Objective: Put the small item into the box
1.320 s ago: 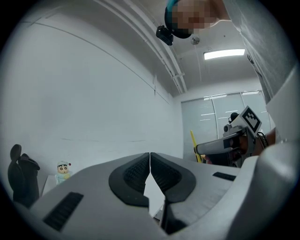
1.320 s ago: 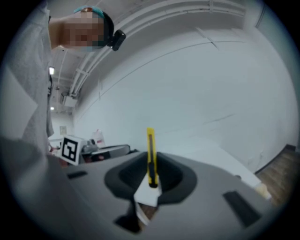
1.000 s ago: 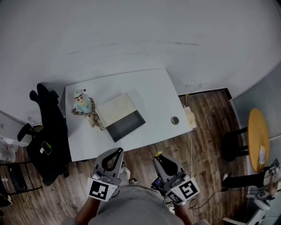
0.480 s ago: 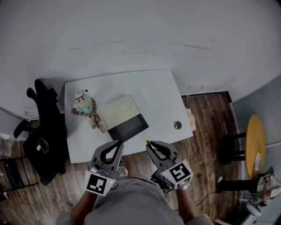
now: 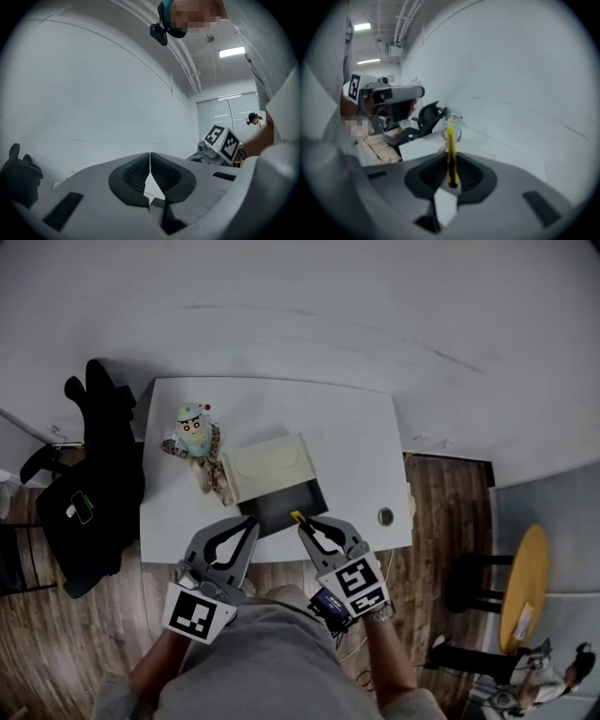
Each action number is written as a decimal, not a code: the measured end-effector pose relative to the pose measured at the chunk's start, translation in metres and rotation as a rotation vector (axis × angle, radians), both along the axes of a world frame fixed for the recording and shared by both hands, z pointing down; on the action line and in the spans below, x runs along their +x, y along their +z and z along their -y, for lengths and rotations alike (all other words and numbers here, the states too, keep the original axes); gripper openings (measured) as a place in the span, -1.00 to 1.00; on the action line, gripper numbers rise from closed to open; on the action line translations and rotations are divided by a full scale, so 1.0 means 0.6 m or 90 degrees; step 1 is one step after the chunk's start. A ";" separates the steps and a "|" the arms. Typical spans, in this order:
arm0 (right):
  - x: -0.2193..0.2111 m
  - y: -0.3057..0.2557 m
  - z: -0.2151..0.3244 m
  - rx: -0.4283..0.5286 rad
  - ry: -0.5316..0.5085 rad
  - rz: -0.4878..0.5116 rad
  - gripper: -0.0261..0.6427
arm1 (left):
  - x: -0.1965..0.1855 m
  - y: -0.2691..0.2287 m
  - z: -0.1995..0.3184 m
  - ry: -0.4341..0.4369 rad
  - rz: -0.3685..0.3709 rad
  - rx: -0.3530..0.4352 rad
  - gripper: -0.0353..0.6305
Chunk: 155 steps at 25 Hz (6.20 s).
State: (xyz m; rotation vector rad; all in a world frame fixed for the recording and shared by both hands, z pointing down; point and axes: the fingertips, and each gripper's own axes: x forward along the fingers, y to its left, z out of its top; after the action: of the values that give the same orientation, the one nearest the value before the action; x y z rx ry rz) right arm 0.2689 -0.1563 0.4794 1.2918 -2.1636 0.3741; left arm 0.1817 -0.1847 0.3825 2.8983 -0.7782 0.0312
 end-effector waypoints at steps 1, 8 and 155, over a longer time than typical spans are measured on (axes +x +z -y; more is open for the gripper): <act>-0.003 0.008 0.007 -0.008 -0.009 -0.004 -0.68 | -0.003 0.001 0.004 -0.003 0.001 -0.001 -0.79; -0.025 0.071 0.041 -0.068 -0.075 -0.031 -0.69 | -0.019 0.004 0.027 -0.021 0.005 0.009 -0.79; 0.067 -0.231 -0.058 0.271 0.226 0.229 -0.83 | 0.035 -0.025 0.001 0.049 -0.023 0.037 -0.79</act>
State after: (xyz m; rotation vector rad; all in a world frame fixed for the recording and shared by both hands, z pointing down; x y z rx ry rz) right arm 0.3091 -0.1216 0.3406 1.9905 -2.3906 0.3126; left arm 0.2027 -0.1851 0.3678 2.9727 -0.6731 -0.0369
